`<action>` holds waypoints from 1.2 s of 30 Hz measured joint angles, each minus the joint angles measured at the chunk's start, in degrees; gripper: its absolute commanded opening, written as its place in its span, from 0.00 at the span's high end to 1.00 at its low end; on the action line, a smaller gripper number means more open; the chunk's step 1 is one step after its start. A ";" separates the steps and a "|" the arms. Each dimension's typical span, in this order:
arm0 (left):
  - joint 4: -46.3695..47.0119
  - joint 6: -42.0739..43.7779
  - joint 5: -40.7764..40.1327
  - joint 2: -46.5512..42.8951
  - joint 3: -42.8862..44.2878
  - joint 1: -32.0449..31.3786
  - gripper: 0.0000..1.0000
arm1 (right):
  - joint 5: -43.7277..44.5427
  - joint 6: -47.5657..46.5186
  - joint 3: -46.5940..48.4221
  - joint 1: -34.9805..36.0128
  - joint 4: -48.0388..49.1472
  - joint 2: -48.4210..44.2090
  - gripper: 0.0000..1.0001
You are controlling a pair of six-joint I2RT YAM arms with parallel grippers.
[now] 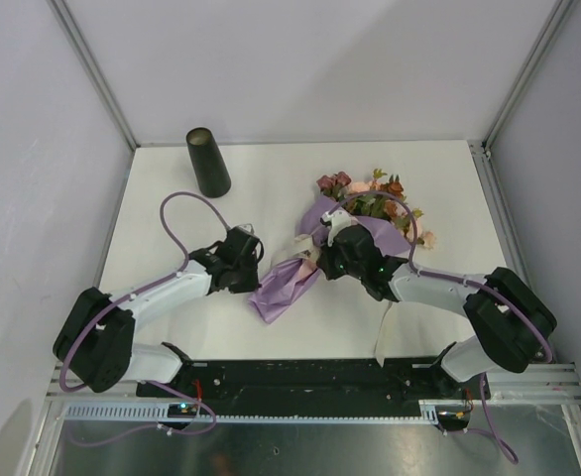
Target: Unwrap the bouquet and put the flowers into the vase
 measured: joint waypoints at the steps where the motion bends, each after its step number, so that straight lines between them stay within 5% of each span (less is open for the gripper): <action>1: 0.00 -0.20 -0.20 -0.02 -0.09 -0.02 1.00 | -0.04 0.15 -0.02 -0.09 -0.15 -0.09 0.98; 7: 0.04 -0.55 -0.74 -0.48 -0.31 -0.13 1.00 | -2.91 0.55 -0.02 -1.03 -0.42 -0.92 0.98; 14: -0.81 -0.68 -0.85 -0.92 -0.31 -0.68 1.00 | -10.12 1.53 -0.02 -2.67 0.33 0.83 0.83; 19: -0.96 -1.07 -0.79 -1.36 -0.31 -1.16 1.00 | -13.07 2.45 -0.02 -3.98 1.22 1.31 0.99; 26: -0.96 -1.55 -1.05 -1.62 -0.31 -1.42 1.00 | -14.08 3.52 -0.02 -6.19 0.70 0.74 1.00; 31: -0.96 -2.01 -1.22 -1.55 -0.31 -1.55 1.00 | -14.80 3.17 -0.02 -6.78 0.46 -0.81 0.78; 36: -0.98 -2.01 -1.25 -1.51 -0.31 -1.90 1.00 | -16.48 1.49 -0.02 -6.16 0.50 -0.33 0.67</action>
